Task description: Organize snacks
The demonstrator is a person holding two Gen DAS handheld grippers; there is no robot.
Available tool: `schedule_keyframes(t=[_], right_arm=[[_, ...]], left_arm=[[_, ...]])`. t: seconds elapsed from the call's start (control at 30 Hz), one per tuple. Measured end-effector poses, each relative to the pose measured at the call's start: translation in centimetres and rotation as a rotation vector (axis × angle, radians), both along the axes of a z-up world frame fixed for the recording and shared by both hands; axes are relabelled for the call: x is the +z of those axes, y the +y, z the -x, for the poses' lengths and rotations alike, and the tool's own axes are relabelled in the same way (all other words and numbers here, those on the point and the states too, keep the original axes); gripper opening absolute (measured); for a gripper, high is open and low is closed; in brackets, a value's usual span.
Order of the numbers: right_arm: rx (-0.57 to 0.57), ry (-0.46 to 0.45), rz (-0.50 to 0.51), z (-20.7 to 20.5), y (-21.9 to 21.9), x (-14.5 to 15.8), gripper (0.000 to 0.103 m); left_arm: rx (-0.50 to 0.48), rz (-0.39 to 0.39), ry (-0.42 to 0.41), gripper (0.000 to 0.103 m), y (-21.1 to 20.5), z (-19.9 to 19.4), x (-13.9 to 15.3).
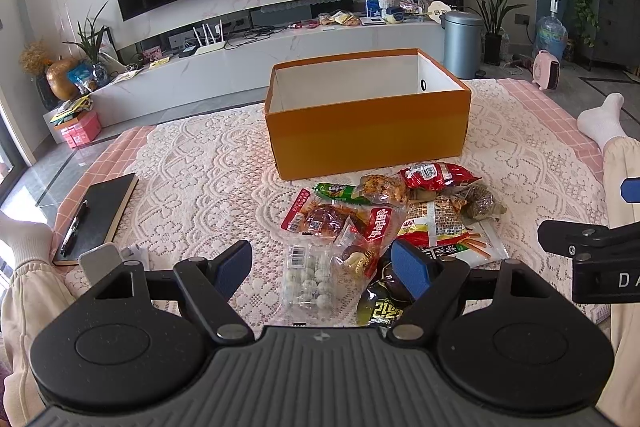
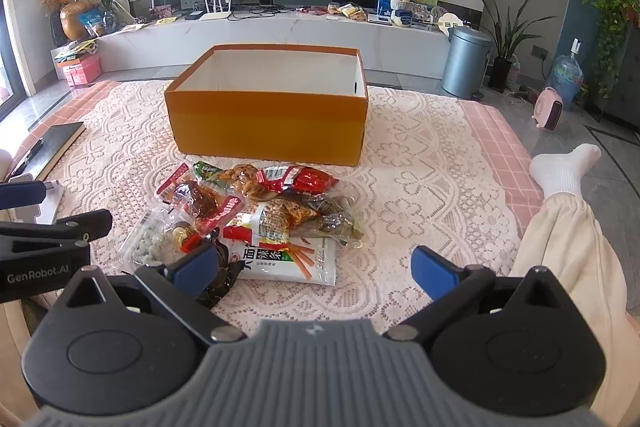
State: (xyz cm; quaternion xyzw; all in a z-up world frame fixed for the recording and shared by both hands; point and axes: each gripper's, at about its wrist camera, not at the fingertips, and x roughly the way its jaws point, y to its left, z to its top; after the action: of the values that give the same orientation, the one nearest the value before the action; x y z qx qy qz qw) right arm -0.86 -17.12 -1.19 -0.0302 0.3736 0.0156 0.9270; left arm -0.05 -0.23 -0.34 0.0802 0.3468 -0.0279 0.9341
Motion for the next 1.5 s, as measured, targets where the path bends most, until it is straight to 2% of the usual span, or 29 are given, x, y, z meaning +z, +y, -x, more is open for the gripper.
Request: schedule_keyframes(t=[1.5], right_arm=[[-0.022, 0.023, -0.011, -0.08, -0.30, -0.41, 0.100]], left_arm=[[-0.005, -0.005, 0.003, 0.093, -0.27, 0.00, -0.21]])
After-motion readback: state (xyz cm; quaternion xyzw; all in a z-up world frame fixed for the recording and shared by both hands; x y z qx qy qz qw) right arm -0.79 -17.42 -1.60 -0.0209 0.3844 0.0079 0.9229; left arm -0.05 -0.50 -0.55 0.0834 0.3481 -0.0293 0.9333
